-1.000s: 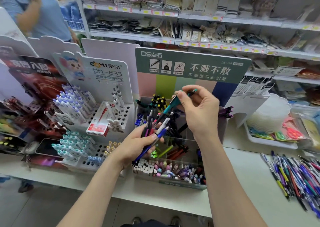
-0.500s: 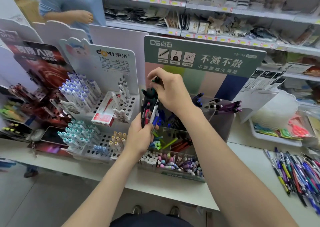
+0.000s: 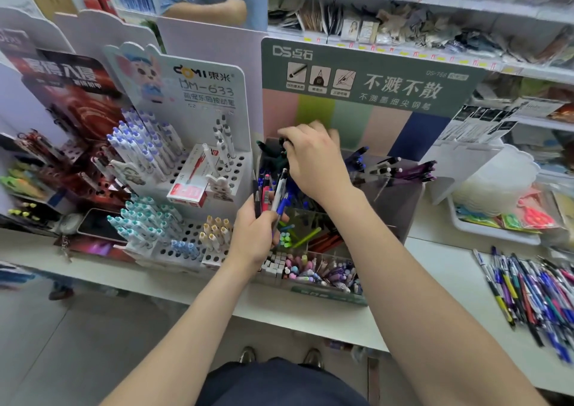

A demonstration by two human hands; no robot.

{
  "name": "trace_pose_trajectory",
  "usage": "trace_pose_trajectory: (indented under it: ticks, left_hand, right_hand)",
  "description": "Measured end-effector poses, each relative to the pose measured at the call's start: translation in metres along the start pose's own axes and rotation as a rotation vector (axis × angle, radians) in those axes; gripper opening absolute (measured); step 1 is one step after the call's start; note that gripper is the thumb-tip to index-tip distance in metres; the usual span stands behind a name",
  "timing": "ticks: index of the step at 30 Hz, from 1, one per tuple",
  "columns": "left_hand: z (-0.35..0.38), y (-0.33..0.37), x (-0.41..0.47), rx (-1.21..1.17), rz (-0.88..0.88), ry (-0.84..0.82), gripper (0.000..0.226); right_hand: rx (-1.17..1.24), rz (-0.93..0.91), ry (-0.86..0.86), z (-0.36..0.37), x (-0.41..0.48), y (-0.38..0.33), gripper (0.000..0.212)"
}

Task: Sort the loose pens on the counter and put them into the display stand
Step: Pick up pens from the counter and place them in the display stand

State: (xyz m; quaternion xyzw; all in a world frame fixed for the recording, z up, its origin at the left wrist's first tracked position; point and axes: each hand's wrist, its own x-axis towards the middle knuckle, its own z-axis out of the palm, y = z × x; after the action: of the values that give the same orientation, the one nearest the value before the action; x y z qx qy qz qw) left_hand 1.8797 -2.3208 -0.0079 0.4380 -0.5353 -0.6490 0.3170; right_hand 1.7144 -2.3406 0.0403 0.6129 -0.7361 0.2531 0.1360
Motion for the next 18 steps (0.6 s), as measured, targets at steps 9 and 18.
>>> trace_pose_trajectory:
  ticks: [9, 18]
  left_hand:
    - [-0.004, -0.003, -0.007, -0.099, -0.018, -0.071, 0.025]
    - [0.005, -0.003, -0.017, 0.026, -0.059, -0.314, 0.026]
  right_hand:
    - [0.524, 0.509, 0.098, -0.037, -0.071, -0.02, 0.02]
    - [1.074, 0.862, -0.101, -0.021, -0.115, -0.024, 0.014]
